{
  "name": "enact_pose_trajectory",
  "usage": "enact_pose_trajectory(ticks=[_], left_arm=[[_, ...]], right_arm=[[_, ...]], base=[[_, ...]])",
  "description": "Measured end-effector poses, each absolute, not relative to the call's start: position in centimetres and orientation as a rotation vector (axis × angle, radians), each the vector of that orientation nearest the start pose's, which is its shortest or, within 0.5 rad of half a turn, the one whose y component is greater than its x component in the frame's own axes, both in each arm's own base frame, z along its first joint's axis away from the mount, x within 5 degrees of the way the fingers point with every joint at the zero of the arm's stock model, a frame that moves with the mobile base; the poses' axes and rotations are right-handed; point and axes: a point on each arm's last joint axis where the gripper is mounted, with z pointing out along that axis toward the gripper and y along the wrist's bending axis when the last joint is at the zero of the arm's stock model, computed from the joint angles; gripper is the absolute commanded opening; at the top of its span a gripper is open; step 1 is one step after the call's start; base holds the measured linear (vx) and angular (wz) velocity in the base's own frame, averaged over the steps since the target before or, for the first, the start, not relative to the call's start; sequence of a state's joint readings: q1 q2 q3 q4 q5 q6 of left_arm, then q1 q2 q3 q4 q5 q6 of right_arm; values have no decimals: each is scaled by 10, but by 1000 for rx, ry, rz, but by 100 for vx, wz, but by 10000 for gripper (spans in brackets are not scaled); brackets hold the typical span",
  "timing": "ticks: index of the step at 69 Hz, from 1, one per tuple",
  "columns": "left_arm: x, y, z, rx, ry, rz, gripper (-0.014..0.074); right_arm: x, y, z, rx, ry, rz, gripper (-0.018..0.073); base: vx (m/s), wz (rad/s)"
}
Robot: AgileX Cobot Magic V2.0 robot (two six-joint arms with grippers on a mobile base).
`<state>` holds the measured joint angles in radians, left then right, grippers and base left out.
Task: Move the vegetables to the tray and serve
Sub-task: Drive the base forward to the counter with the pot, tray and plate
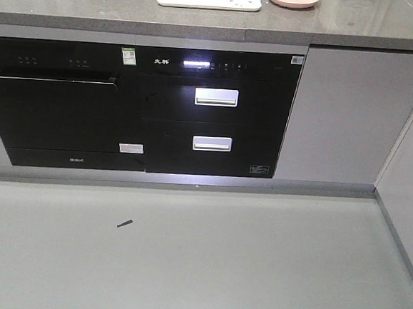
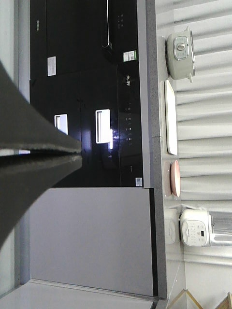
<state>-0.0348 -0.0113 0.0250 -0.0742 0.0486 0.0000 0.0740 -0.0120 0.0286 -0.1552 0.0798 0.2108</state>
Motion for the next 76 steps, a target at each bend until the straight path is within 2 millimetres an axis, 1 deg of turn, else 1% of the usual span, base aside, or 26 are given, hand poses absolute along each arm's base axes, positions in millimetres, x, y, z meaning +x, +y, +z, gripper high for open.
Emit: enact_pose_trajectory(ticks=[38, 76], left_arm=[[57, -2, 201, -28, 1546, -89, -6], [57, -2, 201, -28, 1546, -89, -6]], right_arm=[[57, 3, 197, -5, 1580, 92, -7], [57, 3, 197, -5, 1580, 92, -7]], base=[[17, -1], [11, 1]])
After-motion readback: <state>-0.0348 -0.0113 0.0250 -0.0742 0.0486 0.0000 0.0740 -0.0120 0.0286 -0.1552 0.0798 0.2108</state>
